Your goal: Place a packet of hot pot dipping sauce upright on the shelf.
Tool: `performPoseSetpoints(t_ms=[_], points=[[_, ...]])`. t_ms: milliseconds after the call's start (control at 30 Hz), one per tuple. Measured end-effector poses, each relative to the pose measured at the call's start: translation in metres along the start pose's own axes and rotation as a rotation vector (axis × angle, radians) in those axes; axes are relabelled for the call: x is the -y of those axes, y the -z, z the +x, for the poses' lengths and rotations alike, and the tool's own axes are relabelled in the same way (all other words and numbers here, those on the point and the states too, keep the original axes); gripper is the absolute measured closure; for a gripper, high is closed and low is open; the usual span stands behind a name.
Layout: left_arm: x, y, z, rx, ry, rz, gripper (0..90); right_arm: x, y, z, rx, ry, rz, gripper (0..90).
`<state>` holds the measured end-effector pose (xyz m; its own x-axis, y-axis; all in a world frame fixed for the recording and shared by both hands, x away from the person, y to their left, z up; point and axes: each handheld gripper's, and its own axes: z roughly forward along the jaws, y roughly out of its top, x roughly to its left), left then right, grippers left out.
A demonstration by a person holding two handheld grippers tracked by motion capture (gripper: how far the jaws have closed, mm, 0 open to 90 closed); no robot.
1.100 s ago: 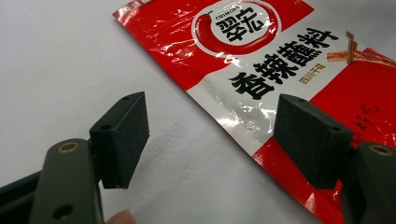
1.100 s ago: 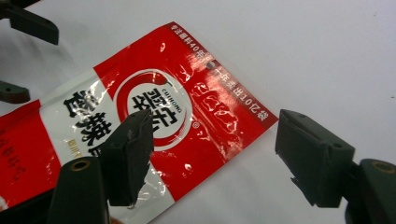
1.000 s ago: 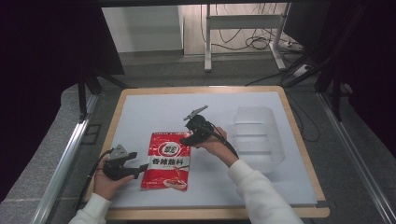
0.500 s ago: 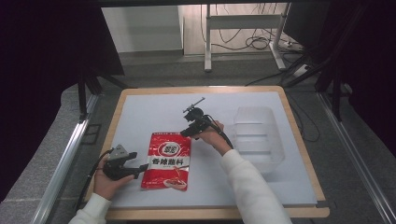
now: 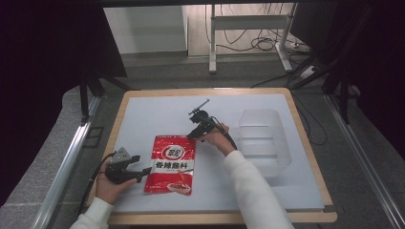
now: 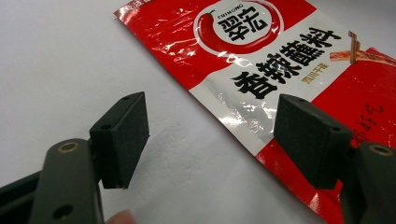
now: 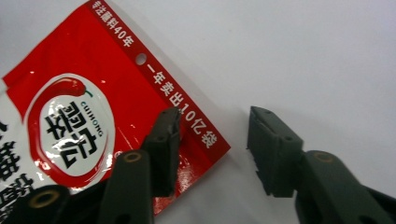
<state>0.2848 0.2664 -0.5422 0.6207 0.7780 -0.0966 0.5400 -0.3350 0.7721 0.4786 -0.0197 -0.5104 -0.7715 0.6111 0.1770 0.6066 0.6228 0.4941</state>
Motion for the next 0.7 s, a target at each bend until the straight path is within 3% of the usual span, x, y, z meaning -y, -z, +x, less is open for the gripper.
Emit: performPoseSetpoints(t_ms=[267,400,700], points=[[0.000,-0.001,-0.001,0.000,0.007,-0.004,26.0,0.005,-0.001,0.000,-0.053,0.010,0.014,74.4],[0.000,-0.001,0.000,-0.001,0.007,-0.001,26.0,0.007,0.003,-0.001,-0.071,0.019,-0.016,84.0],[0.001,-0.001,0.001,-0.003,0.012,-0.004,26.0,0.012,0.010,0.002,-0.089,0.045,-0.050,88.8]])
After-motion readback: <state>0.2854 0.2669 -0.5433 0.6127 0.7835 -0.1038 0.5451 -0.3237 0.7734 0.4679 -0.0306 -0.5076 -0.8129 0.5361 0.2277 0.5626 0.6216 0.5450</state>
